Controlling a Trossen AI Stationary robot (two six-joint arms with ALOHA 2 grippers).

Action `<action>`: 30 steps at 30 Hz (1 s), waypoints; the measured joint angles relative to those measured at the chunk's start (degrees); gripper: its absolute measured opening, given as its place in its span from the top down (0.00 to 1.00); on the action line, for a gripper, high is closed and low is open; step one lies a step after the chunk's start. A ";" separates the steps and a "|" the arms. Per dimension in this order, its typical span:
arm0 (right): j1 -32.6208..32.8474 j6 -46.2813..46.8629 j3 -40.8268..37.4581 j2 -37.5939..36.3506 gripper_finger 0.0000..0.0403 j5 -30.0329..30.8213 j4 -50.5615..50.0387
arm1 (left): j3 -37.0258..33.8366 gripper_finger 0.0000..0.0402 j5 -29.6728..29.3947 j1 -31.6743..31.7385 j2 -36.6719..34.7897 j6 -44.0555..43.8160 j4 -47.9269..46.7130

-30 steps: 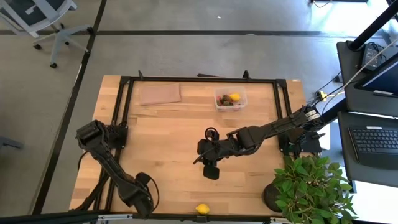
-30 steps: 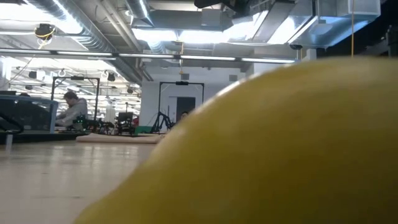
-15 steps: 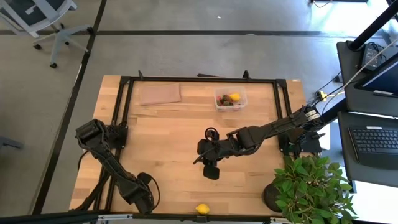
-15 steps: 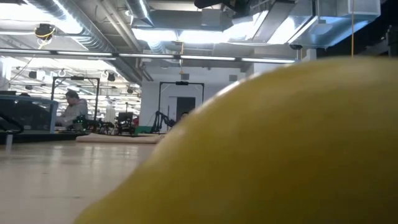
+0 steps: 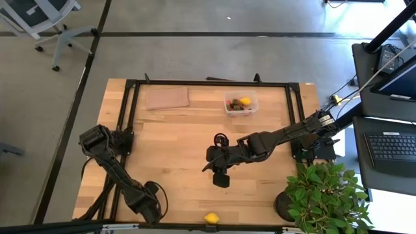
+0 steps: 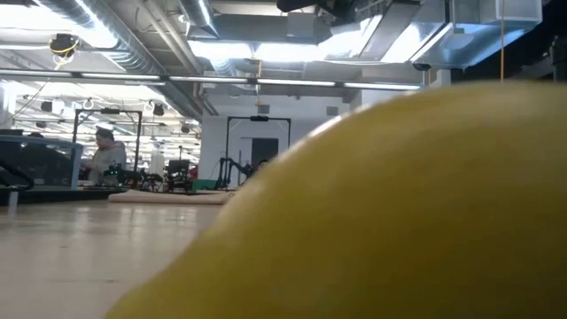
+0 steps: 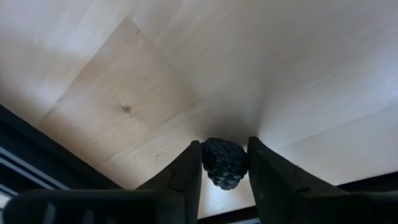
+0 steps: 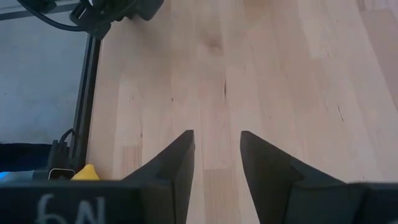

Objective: Pick and placing Produce into tupperware
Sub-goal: Put the blackberry into the transparent bin

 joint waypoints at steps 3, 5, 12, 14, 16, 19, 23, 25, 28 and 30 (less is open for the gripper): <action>0.00 -0.04 0.00 0.00 0.67 0.00 0.00 | -0.02 0.76 1.15 -0.01 0.04 1.48 0.39; 0.00 -0.02 -0.01 0.00 0.67 0.00 -0.07 | -0.05 0.78 1.83 0.00 0.04 2.47 0.61; -1.01 11.11 -0.01 0.00 0.67 0.50 -5.10 | -0.31 0.78 -3.13 2.68 -3.68 9.18 1.76; -2.06 15.68 -0.01 0.00 0.67 0.68 -9.31 | -0.27 0.79 -6.92 4.13 -6.14 11.15 1.99; -3.14 19.42 -0.01 0.00 0.67 0.78 -14.97 | -0.26 0.80 -10.31 5.78 -9.00 13.48 1.88; -4.42 23.75 -0.02 0.00 0.67 0.87 -22.35 | -0.20 0.80 -17.12 8.53 -14.20 17.46 1.85; -5.82 24.87 -0.03 0.00 0.67 -1.51 -24.39 | -0.20 0.79 -27.49 12.31 -21.58 23.64 1.92; -6.24 25.51 -0.03 0.00 0.67 -5.41 -21.77 | -0.17 0.79 -32.10 14.16 -25.34 27.52 2.45; -6.49 25.59 -0.03 0.00 0.67 -9.47 -14.92 | -0.17 0.80 -37.90 16.64 -30.46 34.29 4.78; -6.46 25.13 -0.03 0.00 0.67 -10.74 -9.05 | -0.15 0.81 -41.13 18.25 -33.81 39.36 7.07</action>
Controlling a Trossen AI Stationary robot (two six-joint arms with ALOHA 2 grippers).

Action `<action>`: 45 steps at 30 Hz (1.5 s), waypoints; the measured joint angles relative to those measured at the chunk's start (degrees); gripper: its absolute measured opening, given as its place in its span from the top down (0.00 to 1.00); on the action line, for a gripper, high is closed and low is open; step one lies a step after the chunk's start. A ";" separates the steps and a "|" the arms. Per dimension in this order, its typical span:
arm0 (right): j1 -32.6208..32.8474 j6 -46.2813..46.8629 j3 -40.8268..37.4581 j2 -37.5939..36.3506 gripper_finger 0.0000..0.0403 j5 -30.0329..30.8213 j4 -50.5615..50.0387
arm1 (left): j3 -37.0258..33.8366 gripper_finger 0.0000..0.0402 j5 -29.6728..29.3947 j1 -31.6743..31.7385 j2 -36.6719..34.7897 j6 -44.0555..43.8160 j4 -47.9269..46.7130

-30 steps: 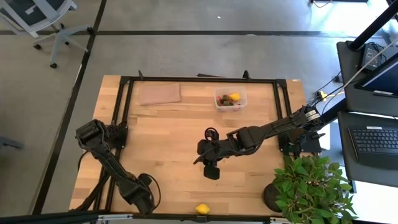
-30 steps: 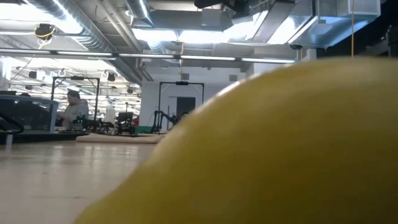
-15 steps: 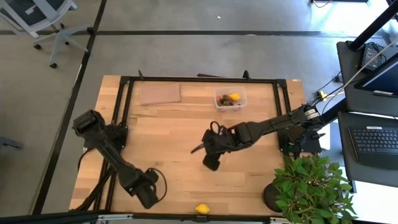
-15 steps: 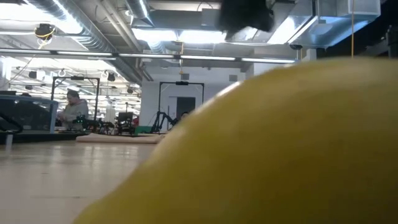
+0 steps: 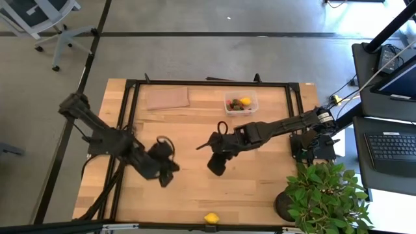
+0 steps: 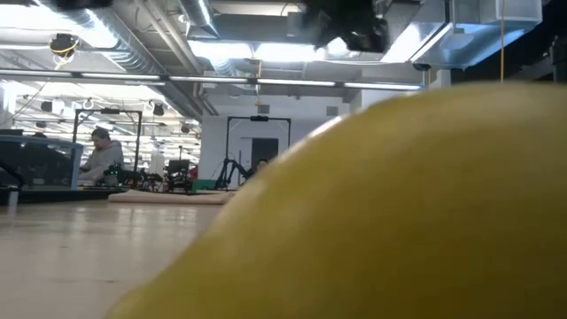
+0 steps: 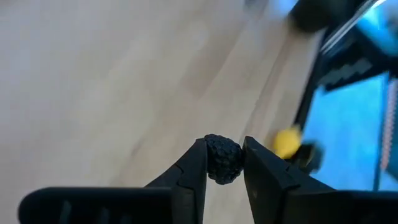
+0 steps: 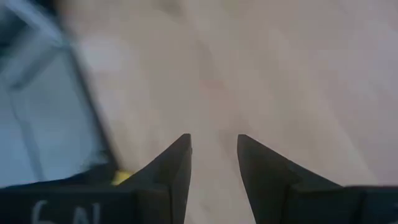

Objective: Pick and placing Produce into tupperware
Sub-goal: Put the blackberry into the transparent bin

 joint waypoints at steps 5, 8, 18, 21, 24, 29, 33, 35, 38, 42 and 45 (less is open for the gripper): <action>0.56 -11.88 0.00 0.00 0.67 -1.09 16.31 | 0.04 0.78 -4.46 3.39 -6.95 12.73 7.19; 1.99 -26.40 0.00 0.00 0.67 -0.23 23.84 | 0.09 0.78 -4.51 4.93 -10.08 19.03 11.42; 4.72 -49.83 0.52 0.00 0.49 17.32 25.88 | 0.11 0.78 -0.74 7.70 -15.20 24.16 13.32; 4.73 -55.91 0.55 0.00 0.41 19.05 27.75 | 0.11 0.76 -0.23 8.10 -15.19 24.56 14.06; 4.78 -59.72 0.55 0.00 0.36 20.07 29.86 | 0.11 0.77 1.11 8.88 -15.21 25.16 14.83; 4.94 -64.95 0.55 0.00 0.35 26.85 34.14 | 0.11 0.80 2.55 10.20 -15.19 25.17 15.17; 5.49 -68.56 0.59 0.00 0.35 27.16 39.38 | 0.11 0.78 2.75 11.30 -15.19 25.17 15.33; 5.87 -69.87 0.59 -0.02 0.35 27.02 40.49 | 0.11 0.76 3.32 12.01 -15.19 25.14 15.37; 6.46 -70.08 0.59 -0.02 0.35 27.03 42.15 | 0.11 0.76 4.03 13.12 -15.19 25.15 15.77; 6.88 -73.20 0.59 -0.02 0.35 27.19 42.25 | 0.11 0.78 6.57 14.32 -15.19 25.18 16.95; 6.94 -73.20 0.59 -0.07 0.35 27.21 43.00 | 0.11 0.79 8.16 14.83 -15.19 25.21 18.15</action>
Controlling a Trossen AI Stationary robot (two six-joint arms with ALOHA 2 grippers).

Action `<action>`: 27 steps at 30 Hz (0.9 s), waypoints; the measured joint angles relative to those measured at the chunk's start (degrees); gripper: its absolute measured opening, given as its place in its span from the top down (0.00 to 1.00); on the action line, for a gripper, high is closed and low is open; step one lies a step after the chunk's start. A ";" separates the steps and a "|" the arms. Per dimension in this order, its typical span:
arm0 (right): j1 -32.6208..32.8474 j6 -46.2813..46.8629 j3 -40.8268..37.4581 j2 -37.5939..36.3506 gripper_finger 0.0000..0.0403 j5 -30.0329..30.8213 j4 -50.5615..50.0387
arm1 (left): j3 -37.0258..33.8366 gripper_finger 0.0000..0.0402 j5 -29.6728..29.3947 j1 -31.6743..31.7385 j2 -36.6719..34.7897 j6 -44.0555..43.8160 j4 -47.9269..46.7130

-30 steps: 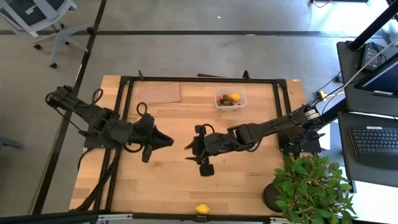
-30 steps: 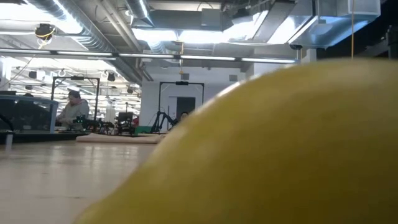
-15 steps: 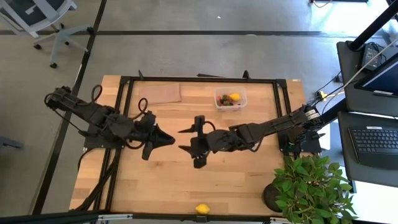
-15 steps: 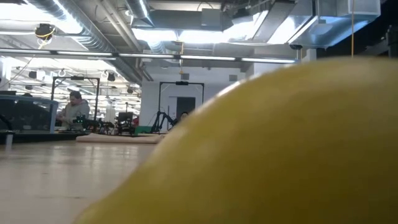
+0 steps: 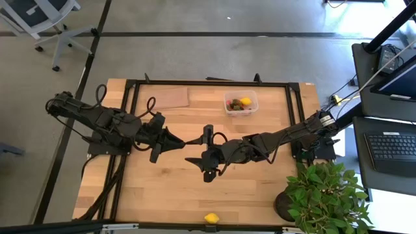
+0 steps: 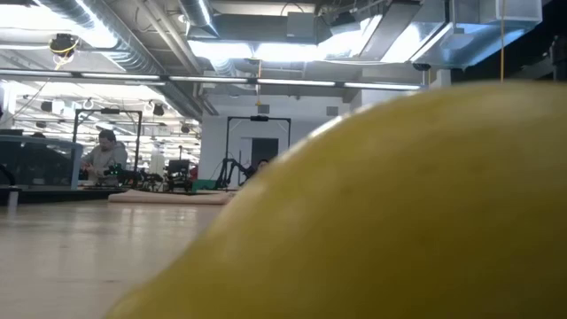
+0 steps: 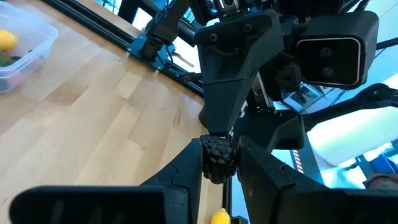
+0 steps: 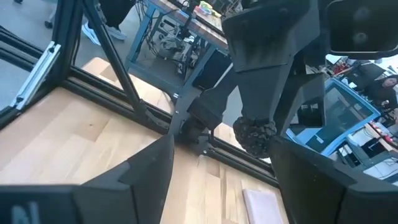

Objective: Pick and placing Produce into tupperware
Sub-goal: Put the blackberry into the transparent bin

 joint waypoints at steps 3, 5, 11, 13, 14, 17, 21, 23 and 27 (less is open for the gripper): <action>-0.09 0.00 0.00 0.00 0.35 0.07 0.88 | 0.00 0.79 0.08 0.28 -0.04 0.00 0.06; -0.11 -0.02 0.00 0.00 0.35 -0.11 2.66 | 0.02 0.77 0.09 0.28 -0.01 0.00 0.74; -0.18 -3.24 0.00 0.00 0.35 -0.37 4.82 | 0.02 0.75 0.38 0.34 0.02 0.05 2.49; -0.49 -3.26 0.00 0.00 0.35 -0.35 4.83 | 0.02 0.76 0.70 0.31 0.02 1.00 3.54; -0.56 -3.19 0.00 0.00 0.35 -0.37 4.83 | 0.02 0.77 1.14 0.31 0.02 1.37 4.08; -0.91 -3.14 0.00 0.00 0.35 -0.39 5.23 | 0.02 0.79 1.61 0.33 0.02 1.49 4.55; -1.14 -3.09 0.00 0.00 0.35 -0.43 6.28 | 0.02 0.78 1.51 0.33 0.00 1.49 4.79; -1.18 -3.03 0.00 0.00 0.36 -0.42 6.83 | 0.02 0.76 1.58 0.33 0.00 1.53 5.00; -1.29 -2.99 0.00 0.00 0.42 -0.17 7.01 | 0.02 0.75 2.08 0.27 0.02 2.12 5.10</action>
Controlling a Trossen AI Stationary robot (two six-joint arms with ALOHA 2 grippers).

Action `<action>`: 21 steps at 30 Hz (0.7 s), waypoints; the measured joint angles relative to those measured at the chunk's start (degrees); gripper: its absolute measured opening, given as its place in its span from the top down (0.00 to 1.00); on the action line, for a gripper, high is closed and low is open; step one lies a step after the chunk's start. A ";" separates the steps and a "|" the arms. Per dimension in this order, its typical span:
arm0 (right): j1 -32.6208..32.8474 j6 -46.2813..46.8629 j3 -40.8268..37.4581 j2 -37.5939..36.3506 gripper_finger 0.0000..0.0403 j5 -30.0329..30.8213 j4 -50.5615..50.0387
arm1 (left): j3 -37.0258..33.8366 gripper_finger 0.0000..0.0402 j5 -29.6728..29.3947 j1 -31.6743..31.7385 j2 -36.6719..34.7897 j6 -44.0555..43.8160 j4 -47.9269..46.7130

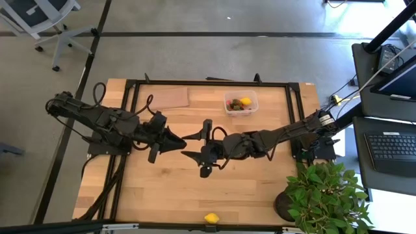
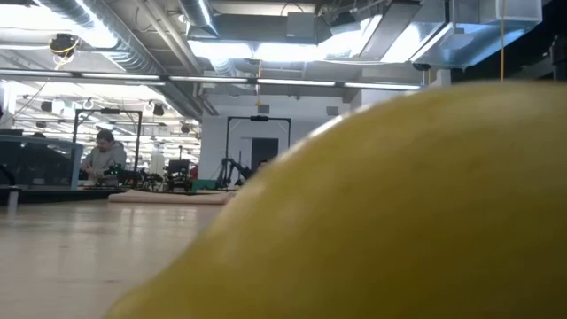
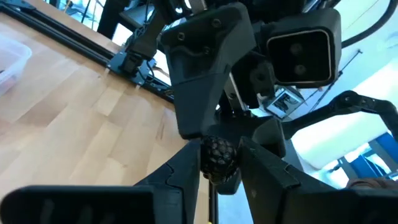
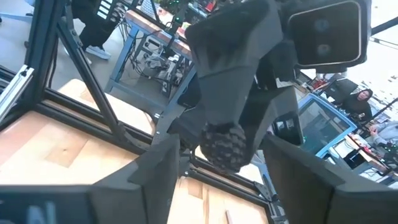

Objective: Pick and placing Produce into tupperware
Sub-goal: Put the blackberry into the transparent bin

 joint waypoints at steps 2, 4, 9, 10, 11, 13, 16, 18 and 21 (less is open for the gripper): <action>0.00 0.00 0.00 0.00 0.46 0.00 0.16 | 0.00 0.76 -0.02 0.03 0.00 0.44 0.00; -0.01 0.00 0.00 0.00 0.51 0.06 0.27 | 0.00 0.77 -0.03 0.04 0.00 0.46 0.02; -0.11 -0.02 0.00 0.00 0.63 0.11 0.35 | 0.00 0.79 -0.09 0.04 0.00 0.79 -0.13; -0.11 -0.06 0.00 0.00 0.65 0.13 0.35 | 0.00 0.79 -0.13 0.04 -0.01 0.79 -0.15; -0.11 -0.08 0.00 0.00 0.67 0.13 0.35 | 0.00 0.78 -0.15 0.04 -0.02 0.77 -0.15; -0.11 -0.11 0.00 0.00 0.70 0.17 0.35 | 0.00 0.76 -0.13 0.04 -0.02 0.74 -0.16; -0.11 -0.02 0.00 0.02 0.73 0.15 0.37 | 0.00 0.74 -0.17 0.04 -0.01 0.77 -0.29; -0.11 0.17 0.00 0.00 0.75 0.13 0.37 | 0.00 0.74 -0.15 0.04 0.00 0.79 -0.32; -0.09 0.17 0.00 0.00 0.76 0.10 0.59 | 0.00 0.75 -0.15 0.04 -0.02 0.79 -0.30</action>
